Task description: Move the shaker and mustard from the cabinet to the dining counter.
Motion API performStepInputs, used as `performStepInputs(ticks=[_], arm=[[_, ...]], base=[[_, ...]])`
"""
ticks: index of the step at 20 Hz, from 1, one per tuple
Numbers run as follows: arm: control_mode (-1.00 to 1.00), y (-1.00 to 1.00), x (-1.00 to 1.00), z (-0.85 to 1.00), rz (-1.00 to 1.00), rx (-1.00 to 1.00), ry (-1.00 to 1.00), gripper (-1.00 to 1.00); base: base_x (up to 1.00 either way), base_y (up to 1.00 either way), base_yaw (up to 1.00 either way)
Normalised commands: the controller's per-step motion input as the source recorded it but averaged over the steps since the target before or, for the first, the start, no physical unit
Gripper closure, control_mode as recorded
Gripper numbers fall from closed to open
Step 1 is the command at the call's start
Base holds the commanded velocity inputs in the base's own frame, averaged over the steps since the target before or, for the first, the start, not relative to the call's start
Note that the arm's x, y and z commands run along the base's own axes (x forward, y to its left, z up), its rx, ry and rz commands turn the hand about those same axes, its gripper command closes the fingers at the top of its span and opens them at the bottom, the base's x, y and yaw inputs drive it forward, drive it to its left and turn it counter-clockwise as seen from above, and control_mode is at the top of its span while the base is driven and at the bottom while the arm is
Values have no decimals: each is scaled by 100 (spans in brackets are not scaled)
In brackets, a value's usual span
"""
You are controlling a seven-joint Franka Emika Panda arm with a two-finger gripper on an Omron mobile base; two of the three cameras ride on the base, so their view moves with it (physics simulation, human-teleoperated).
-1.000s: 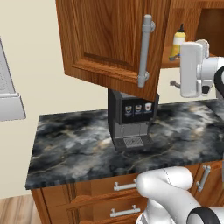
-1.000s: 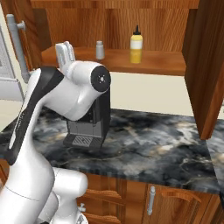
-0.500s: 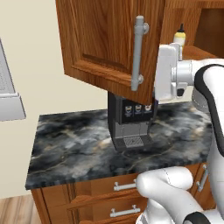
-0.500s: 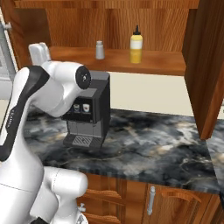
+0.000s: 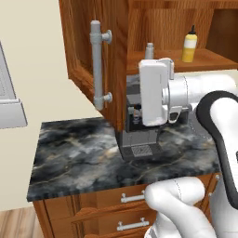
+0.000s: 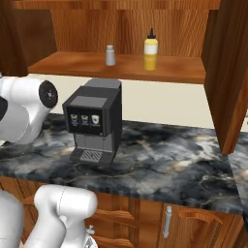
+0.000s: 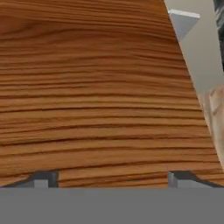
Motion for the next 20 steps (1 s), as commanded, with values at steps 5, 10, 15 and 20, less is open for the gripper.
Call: performStepInputs(ticks=[5,10,15,20], arm=[[-100,100,-46,-3,7,-3,-22,-100],[-100,97,18,-2,2,-1,-11,-100],[-100,4,49,-4,-3,-12,2,-100],[-100,-82,-10,-6,-5,-11,-6,-100]], base=[[0,0,0],[0,0,0],[0,0,0],[0,0,0]])
